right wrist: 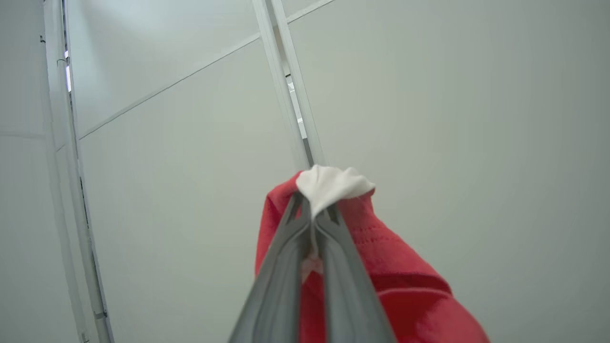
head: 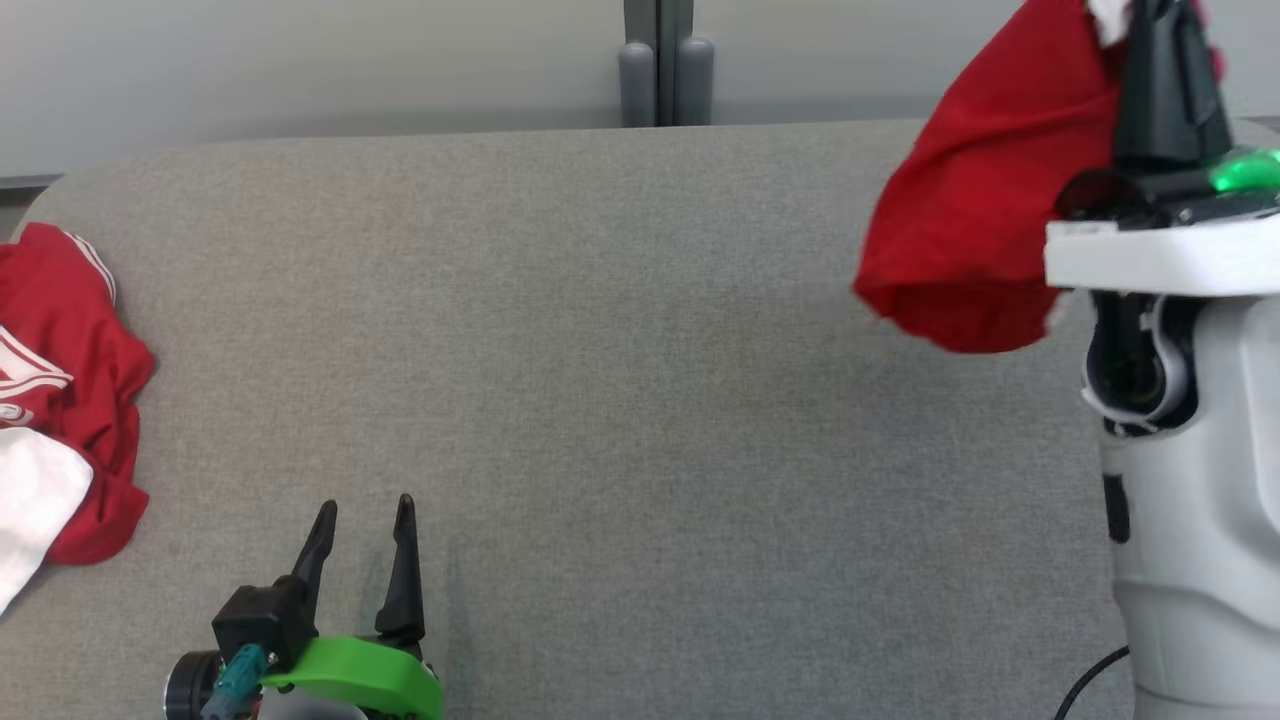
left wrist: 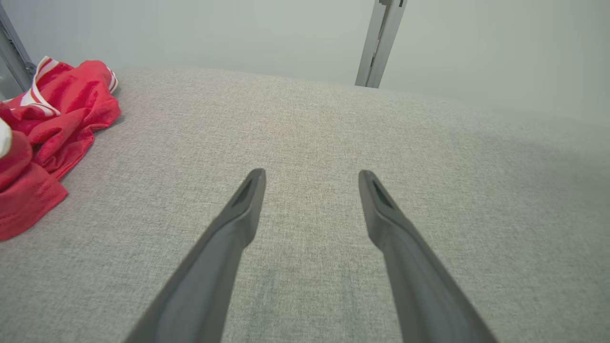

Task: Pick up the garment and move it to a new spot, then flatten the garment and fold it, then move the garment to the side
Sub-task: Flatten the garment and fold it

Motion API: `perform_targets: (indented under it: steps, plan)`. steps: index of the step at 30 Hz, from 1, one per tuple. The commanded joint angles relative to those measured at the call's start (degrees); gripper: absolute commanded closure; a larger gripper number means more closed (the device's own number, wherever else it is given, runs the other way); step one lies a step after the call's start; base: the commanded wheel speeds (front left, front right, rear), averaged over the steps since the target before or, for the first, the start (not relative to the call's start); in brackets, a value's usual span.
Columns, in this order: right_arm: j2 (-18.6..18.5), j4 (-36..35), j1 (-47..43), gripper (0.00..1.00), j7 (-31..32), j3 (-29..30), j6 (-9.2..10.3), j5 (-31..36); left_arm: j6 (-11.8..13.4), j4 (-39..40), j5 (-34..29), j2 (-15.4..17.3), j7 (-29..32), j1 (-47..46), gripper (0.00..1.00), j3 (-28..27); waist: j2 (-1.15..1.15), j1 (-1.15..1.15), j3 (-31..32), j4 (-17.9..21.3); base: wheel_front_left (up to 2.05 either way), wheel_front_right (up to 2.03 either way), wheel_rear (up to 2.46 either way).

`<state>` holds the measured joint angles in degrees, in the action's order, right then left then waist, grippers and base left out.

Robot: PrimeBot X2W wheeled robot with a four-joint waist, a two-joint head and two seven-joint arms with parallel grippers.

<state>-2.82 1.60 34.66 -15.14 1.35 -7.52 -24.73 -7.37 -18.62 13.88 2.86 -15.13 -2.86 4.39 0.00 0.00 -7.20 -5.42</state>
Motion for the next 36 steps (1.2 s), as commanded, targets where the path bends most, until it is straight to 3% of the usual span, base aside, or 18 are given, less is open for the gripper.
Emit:
perform_targets:
  steps: [1, 5, 11, 13, 15, 19, 23, 36]
  plan:
    - [-0.14, -0.87, 1.40, 1.00, 0.00, 0.60, 0.06, 0.57, -0.17, -0.01, -0.13, 0.13, -0.04, 0.89, 0.00, 0.02, 0.00, 0.00, 0.26, -0.15, 0.00, 0.00, 0.00]
    - [-0.13, -2.33, 2.85, 1.00, 0.00, 0.65, 0.06, 0.49, -0.17, -0.29, 0.24, 0.12, -0.04, 1.41, 0.00, 0.35, 0.00, 0.00, 0.52, -0.75, 0.00, 0.00, 0.00]
    - [-0.19, 2.56, -3.04, 0.97, -0.01, -10.13, 0.06, -0.43, -0.17, -0.69, 0.43, 0.12, -0.04, 1.30, 0.00, 0.82, 0.00, 0.00, 0.44, -2.05, 0.00, 0.00, 0.00]
    - [-0.17, 5.62, -5.73, 0.63, -0.01, -14.98, 0.05, -1.57, -0.17, -0.82, 0.28, 0.12, -0.04, 1.12, 0.00, 1.10, 0.00, 0.00, 0.22, -2.49, 0.00, 0.00, 0.00]
    - [-0.12, 9.42, -8.64, 0.00, -0.01, -20.77, 0.04, -2.87, -0.17, -1.02, 0.11, 0.12, -0.04, 1.01, 0.00, 1.40, 0.00, 0.00, 0.14, -2.88, 0.00, 0.00, 0.00]
    - [-0.24, 13.31, -12.77, 0.00, -0.02, -31.10, 0.05, -6.12, -0.17, -1.87, -0.16, 0.13, -0.04, 0.47, 0.00, 2.11, 0.00, 0.00, 0.13, -3.38, 0.00, 0.00, 0.00]
    - [-0.24, 13.62, -13.68, 0.00, -0.01, -33.07, 0.05, -4.99, -0.16, -2.07, -0.23, 0.12, -0.04, 0.80, 0.00, 2.00, 0.00, 0.00, 0.52, -2.79, 0.00, 0.00, 0.00]
    - [-0.17, 14.29, -19.41, 0.00, -0.01, -13.44, 0.05, 11.75, -0.16, 0.73, 2.21, 0.14, -0.04, -0.91, 0.00, 5.55, 0.00, 0.00, 0.80, 0.93, 0.00, 0.00, 0.00]
